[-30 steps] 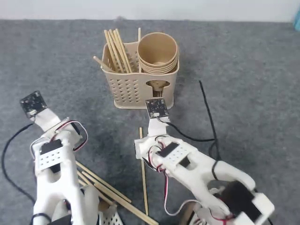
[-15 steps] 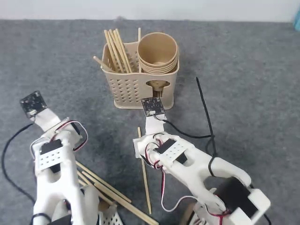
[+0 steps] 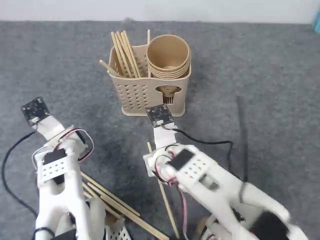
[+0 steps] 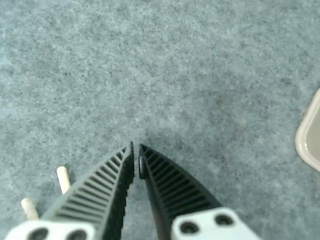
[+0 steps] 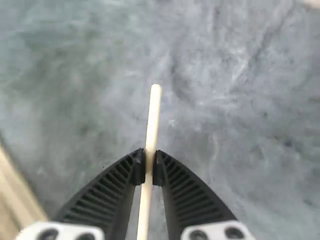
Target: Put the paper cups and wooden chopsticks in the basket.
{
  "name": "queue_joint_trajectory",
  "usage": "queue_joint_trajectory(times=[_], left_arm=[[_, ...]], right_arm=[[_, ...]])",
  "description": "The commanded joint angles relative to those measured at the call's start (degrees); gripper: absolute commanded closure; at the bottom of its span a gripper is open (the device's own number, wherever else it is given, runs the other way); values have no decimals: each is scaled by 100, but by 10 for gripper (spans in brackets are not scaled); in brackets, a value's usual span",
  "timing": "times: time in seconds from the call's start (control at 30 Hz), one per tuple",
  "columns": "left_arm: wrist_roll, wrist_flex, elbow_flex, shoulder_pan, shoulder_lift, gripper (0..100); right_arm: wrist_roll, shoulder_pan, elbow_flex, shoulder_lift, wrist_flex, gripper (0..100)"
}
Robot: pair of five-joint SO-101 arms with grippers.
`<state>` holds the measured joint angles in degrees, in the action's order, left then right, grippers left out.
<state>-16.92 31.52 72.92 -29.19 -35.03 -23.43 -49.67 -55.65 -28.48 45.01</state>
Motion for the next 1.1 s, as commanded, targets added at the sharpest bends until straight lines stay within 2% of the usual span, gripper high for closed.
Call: queue_joint_trajectory(times=[0.0, 0.17, 0.37, 0.57, 0.7, 0.77, 0.9, 1.07], left_arm=[[9, -141, -189, 35, 9, 985], [9, -141, -189, 35, 9, 985], [9, -141, -189, 35, 9, 985], [9, -141, -189, 35, 9, 985], [9, -141, -198, 35, 9, 985], [9, -141, -198, 35, 9, 985], [9, -141, -198, 35, 9, 985], [9, -141, -207, 44, 9, 985]], right_arm=[[264, 4, 229, -1657, 611, 991], [686, 4, 220, -3644, 418, 991], [1125, 251, -114, -5341, -1490, 991], [1134, 1051, -273, -5692, -3459, 991], [1222, 1262, -264, -5288, -5130, 990], [1635, 1253, -114, -4796, -5745, 989], [2338, 1244, 404, -3424, -6369, 989], [2822, 1253, 1459, -1622, -7090, 989]])
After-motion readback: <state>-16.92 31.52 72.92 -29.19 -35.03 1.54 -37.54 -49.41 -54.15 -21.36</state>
